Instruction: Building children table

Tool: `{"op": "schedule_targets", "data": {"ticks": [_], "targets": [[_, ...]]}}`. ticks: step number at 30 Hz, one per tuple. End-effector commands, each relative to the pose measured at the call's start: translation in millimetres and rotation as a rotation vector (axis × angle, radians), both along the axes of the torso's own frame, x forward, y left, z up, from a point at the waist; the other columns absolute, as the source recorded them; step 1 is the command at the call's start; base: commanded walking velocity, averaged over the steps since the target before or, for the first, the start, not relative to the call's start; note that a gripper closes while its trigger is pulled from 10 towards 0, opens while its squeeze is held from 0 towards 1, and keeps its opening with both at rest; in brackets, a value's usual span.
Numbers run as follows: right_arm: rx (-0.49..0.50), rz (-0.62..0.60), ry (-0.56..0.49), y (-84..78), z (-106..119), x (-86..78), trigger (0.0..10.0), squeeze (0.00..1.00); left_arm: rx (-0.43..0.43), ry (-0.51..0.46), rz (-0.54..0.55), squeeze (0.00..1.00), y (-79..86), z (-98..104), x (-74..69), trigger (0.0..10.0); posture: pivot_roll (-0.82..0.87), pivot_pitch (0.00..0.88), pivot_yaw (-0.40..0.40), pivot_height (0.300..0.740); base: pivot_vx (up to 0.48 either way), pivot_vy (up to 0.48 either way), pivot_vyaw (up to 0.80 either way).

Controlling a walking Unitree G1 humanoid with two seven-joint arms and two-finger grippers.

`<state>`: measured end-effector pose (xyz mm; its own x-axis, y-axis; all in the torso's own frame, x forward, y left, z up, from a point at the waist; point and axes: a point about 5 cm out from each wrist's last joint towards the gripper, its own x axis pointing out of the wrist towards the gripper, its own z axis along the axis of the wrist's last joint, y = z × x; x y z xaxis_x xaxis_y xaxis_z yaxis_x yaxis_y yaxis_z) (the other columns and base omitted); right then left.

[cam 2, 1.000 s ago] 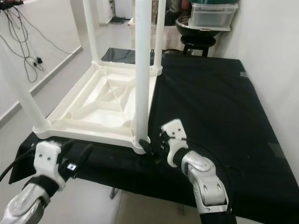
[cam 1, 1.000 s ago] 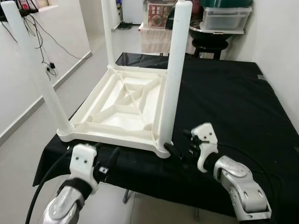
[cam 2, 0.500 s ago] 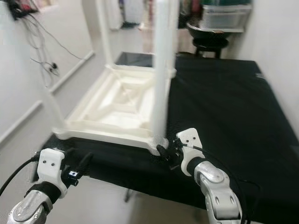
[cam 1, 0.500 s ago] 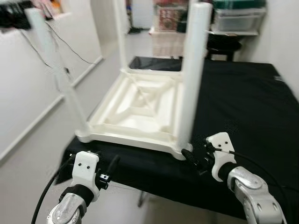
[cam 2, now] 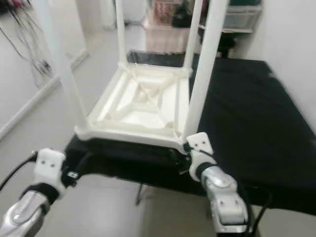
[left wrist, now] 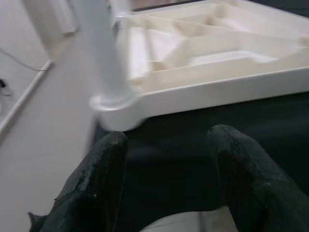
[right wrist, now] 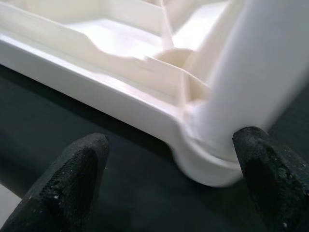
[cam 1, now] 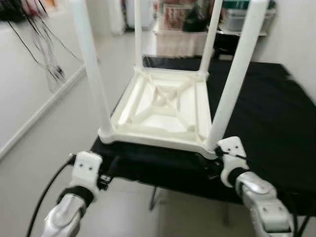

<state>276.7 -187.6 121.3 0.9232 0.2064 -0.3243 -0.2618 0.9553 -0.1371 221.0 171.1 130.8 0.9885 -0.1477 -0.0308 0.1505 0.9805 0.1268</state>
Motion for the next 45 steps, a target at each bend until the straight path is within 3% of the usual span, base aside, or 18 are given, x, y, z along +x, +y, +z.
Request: {"op": "schedule_targets", "data": {"ticks": [1, 4, 11, 13, 15, 18, 21, 30, 35, 45], "targets": [[-0.011, -0.016, 0.002, -0.7, 0.4, 3.2, 10.0, 0.00, 0.013, 0.002, 0.000, 0.00, 0.2, -1.6, 0.5, 10.0, -0.02, 0.018, -0.003, 0.740, 0.000, 0.000, 0.00], [0.000, -0.139, -0.033, -6.8, 6.6, 15.7, 10.0, 0.00, 0.030, -0.011, -0.002, 0.00, 0.3, -0.7, 2.7, 10.0, -0.02, 0.009, -0.004, 0.740, 0.000, 0.000, 0.00], [0.008, -0.193, -0.034, -11.6, 8.0, 22.1, 10.0, 0.00, 0.029, -0.013, -0.010, 0.00, 0.3, -2.1, 4.1, 10.0, -0.02, 0.003, -0.009, 0.740, 0.000, 0.000, 0.00], [0.053, -0.113, -0.037, -2.8, 10.3, 22.7, 10.0, 0.00, 0.014, -0.013, -0.025, 0.00, -1.5, -2.8, 4.4, 10.0, -0.02, 0.001, -0.014, 0.740, 0.000, 0.000, 0.00], [0.053, -0.113, -0.037, -2.8, 10.3, 22.7, 10.0, 0.00, 0.014, -0.013, -0.025, 0.00, -1.5, -2.8, 4.4, 10.0, -0.02, 0.001, -0.014, 0.740, 0.000, 0.000, 0.00], [0.180, 0.127, -0.068, 23.4, 20.8, 17.5, 10.0, 0.00, -0.019, -0.002, -0.072, 0.00, -7.8, -4.7, 3.3, 10.0, -0.04, 0.002, -0.011, 0.740, 0.000, 0.000, 0.00], [0.218, 0.228, -0.086, 37.5, 25.0, 10.2, 10.0, 0.00, -0.059, 0.010, -0.116, 0.00, -12.8, -5.0, 1.6, 10.0, -0.04, 0.005, -0.007, 0.740, 0.000, -0.155, 0.00], [0.184, 0.315, -0.061, 52.6, 17.2, -2.1, 10.0, 0.00, -0.066, -0.003, -0.052, 0.00, -7.0, -4.5, 4.8, 10.0, -0.04, 0.012, -0.005, 0.740, 0.000, -0.279, 0.00], [0.242, 0.486, -0.059, 65.4, 19.6, -16.7, 10.0, 0.00, -0.067, 0.047, -0.022, 0.00, -2.5, -10.1, 8.1, 10.0, -0.03, 0.017, 0.000, 0.740, 0.000, 0.164, -0.80], [0.226, 0.503, -0.060, 64.9, 18.1, -18.2, 10.0, 0.00, -0.005, 0.005, -0.009, 0.00, -0.1, -6.1, 7.1, 10.0, -0.03, 0.022, -0.001, 0.740, 0.000, 0.144, -0.68]]}}
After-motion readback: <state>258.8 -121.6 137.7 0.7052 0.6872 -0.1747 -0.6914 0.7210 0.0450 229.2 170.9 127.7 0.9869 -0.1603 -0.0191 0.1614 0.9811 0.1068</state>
